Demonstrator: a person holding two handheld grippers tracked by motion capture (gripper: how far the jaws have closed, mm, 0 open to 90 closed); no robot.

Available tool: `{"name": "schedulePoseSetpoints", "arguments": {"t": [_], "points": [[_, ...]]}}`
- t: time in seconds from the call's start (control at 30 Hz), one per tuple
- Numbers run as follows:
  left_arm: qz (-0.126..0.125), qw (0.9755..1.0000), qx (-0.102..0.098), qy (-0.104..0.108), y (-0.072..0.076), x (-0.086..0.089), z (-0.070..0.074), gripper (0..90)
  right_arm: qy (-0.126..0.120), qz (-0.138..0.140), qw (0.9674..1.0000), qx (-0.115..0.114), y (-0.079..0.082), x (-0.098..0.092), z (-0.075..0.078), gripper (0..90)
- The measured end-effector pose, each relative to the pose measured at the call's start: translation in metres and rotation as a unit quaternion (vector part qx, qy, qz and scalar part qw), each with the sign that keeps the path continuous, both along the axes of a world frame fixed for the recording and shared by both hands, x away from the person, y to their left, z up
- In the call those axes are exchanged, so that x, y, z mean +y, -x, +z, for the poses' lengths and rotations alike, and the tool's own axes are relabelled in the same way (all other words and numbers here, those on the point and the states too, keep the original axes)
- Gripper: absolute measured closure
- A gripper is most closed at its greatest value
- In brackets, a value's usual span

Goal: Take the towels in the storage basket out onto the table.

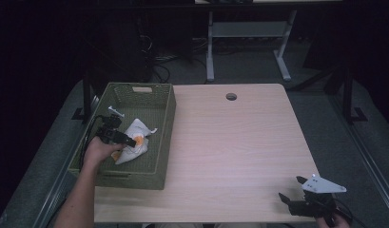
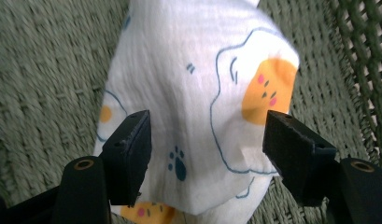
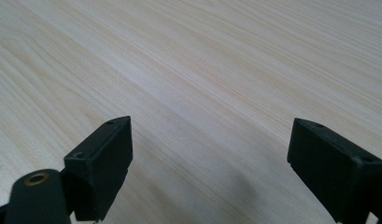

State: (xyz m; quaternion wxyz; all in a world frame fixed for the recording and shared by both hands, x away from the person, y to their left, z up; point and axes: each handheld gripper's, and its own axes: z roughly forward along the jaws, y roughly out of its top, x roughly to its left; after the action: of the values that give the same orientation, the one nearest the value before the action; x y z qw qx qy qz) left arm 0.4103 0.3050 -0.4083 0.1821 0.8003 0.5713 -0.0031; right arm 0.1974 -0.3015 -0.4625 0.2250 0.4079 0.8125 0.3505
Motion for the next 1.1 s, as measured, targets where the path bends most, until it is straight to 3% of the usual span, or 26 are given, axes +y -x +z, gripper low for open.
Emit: {"name": "schedulePoseSetpoints", "arguments": {"t": [0.03,0.1,0.13,0.43,0.6,0.67,0.87,1.1], "points": [[-0.003,0.9999,0.013,-0.002,-0.001,-0.001,-0.003,32.7,0.001,0.001,1.0,0.0,0.0,0.0,0.0,13.9],[-0.01,0.9994,0.024,-0.024,-0.001,-0.005,-0.007,32.5,0.001,0.001,1.0,0.001,0.0,0.0,-0.001,13.9],[-0.009,0.9993,0.027,-0.025,-0.002,-0.006,-0.009,33.1,0.001,0.001,1.0,0.003,0.0,0.001,-0.001,13.9],[-0.007,0.9971,0.042,-0.064,-0.004,-0.011,-0.013,46.0,0.001,0.002,1.0,0.0,0.001,0.001,0.0,13.9],[-0.014,0.9952,0.034,-0.09,-0.004,-0.017,-0.012,54.5,-0.001,0.0,1.0,-0.004,0.002,0.001,0.002,13.9],[-0.014,0.995,0.032,-0.094,-0.004,-0.018,-0.012,61.2,0.0,0.001,1.0,-0.005,0.002,0.001,0.001,13.8],[-0.013,0.9953,0.032,-0.09,-0.005,-0.018,-0.01,70.5,0.003,0.006,1.0,-0.004,0.002,0.002,0.001,13.9],[-0.02,0.997,0.012,-0.073,0.0,-0.016,-0.002,73.9,0.004,0.005,1.0,-0.003,0.002,0.001,0.001,13.9]]}}
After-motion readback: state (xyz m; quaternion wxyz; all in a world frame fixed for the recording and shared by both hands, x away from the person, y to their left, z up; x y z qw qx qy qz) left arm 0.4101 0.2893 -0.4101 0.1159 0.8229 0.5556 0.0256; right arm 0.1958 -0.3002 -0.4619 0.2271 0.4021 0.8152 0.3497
